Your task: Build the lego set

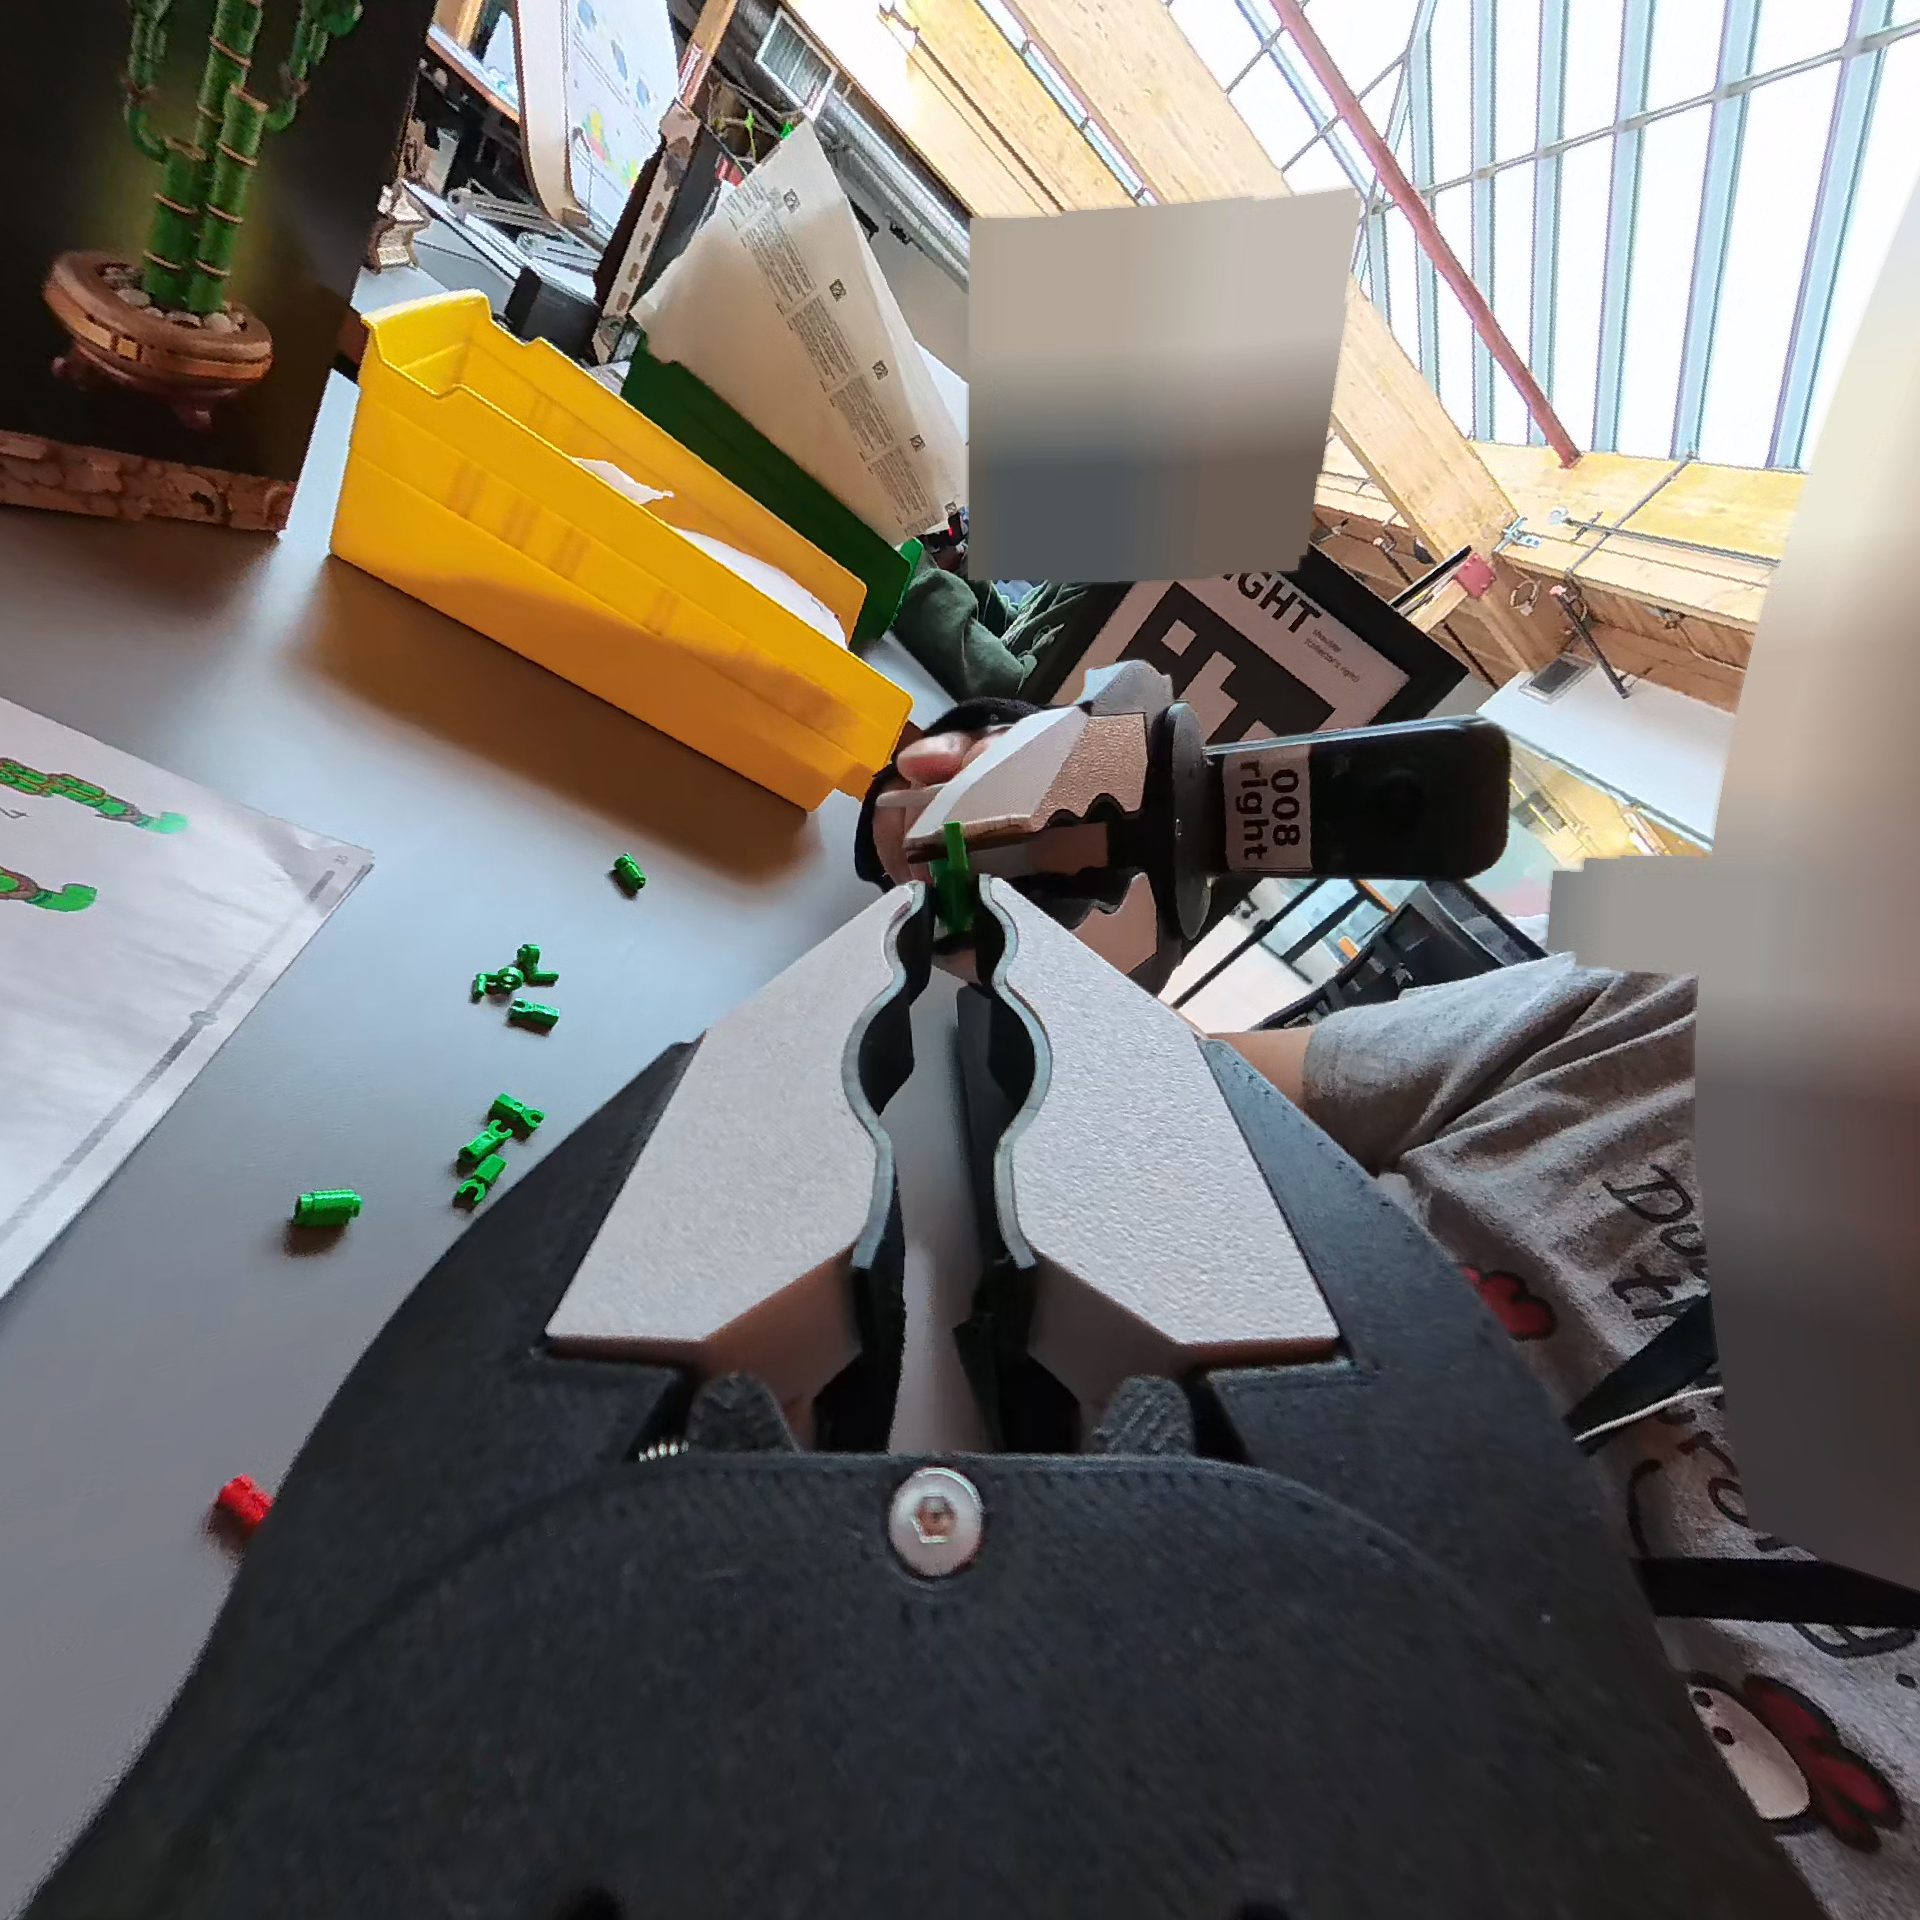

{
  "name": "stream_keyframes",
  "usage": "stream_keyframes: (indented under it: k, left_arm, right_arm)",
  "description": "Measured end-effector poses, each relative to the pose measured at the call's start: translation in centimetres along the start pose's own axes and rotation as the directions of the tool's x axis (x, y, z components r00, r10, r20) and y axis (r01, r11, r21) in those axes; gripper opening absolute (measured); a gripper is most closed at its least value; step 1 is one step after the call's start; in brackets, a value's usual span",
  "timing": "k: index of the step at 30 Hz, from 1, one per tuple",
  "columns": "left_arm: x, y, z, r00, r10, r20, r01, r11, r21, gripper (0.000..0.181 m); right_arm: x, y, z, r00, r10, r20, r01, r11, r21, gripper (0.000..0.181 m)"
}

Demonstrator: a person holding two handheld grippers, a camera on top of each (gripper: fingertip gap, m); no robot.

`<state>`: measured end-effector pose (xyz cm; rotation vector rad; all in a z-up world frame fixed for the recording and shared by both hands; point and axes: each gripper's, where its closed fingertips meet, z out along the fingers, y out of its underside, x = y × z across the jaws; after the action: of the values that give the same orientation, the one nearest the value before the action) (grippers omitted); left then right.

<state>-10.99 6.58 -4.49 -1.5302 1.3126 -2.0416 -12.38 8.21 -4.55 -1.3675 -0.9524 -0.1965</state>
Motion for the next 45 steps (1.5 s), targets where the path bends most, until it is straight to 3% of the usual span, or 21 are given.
stream_keyframes:
  k: [5,10,12,13,15,17,19,21,26,31,38,45]
  left_arm:
    - [-0.1,0.2,0.2,1.0,-0.003,0.004,0.003,1.0,-0.007,0.004]
    - [-0.3,0.2,0.4,1.0,-0.022,0.0,0.022,1.0,0.003,0.004]
    - [-0.7,-0.5,0.4,0.999,-0.047,0.011,0.046,0.997,0.054,0.03]
    - [-0.8,-0.8,0.1,0.999,-0.054,0.009,0.053,0.996,0.068,0.033]
    - [-1.1,-1.1,-0.5,0.999,-0.052,0.011,0.051,0.996,0.08,0.031]
    - [-1.4,-1.1,-0.9,0.998,-0.059,0.002,0.058,0.995,0.075,0.028]
    - [-1.6,-1.1,-1.0,0.997,-0.074,-0.006,0.074,0.995,0.074,0.027]
    - [-1.6,-0.9,-0.9,0.997,-0.079,-0.015,0.08,0.995,0.067,0.026]
    - [-1.8,-0.3,-0.6,0.997,-0.077,-0.005,0.078,0.996,0.041,0.026]
    - [-2.2,0.1,-0.5,0.995,-0.102,-0.006,0.102,0.995,0.023,0.025]
    - [-2.2,0.5,-0.3,0.995,-0.102,-0.007,0.102,0.995,0.003,0.025]
    - [-2.5,0.7,-0.2,0.993,-0.114,-0.009,0.114,0.993,-0.001,0.025]
  right_arm:
    - [0.3,0.0,-0.4,0.997,-0.076,-0.026,0.075,0.997,-0.008,0.02]
    - [-0.1,0.4,-0.6,0.996,-0.084,0.026,0.086,0.995,-0.055,0.012]
    - [3.7,2.2,-2.8,0.975,-0.202,-0.092,0.179,0.961,-0.209,0.012]
    - [6.4,3.0,-5.1,0.964,-0.214,-0.158,0.165,0.947,-0.277,0.012]
    - [7.9,4.3,-8.9,0.994,0.063,-0.092,-0.089,0.948,-0.307,0.012]
    - [7.7,7.5,-11.5,0.965,0.259,-0.042,-0.249,0.852,-0.461,0.012]
    - [6.0,12.6,-14.2,0.953,0.301,0.007,-0.213,0.688,-0.693,0.012]
    - [3.7,16.0,-15.1,0.919,0.392,0.045,-0.208,0.577,-0.79,0.012]
    - [0.9,19.0,-13.9,0.823,0.567,-0.016,-0.355,0.494,-0.793,0.012]
    - [0.0,21.1,-13.9,0.779,0.624,-0.055,-0.394,0.419,-0.818,0.012]
    - [-0.9,22.1,-13.7,0.744,0.668,-0.032,-0.393,0.399,-0.828,0.013]
    - [-0.1,22.8,-13.6,0.768,0.637,-0.064,-0.407,0.408,-0.817,0.02]
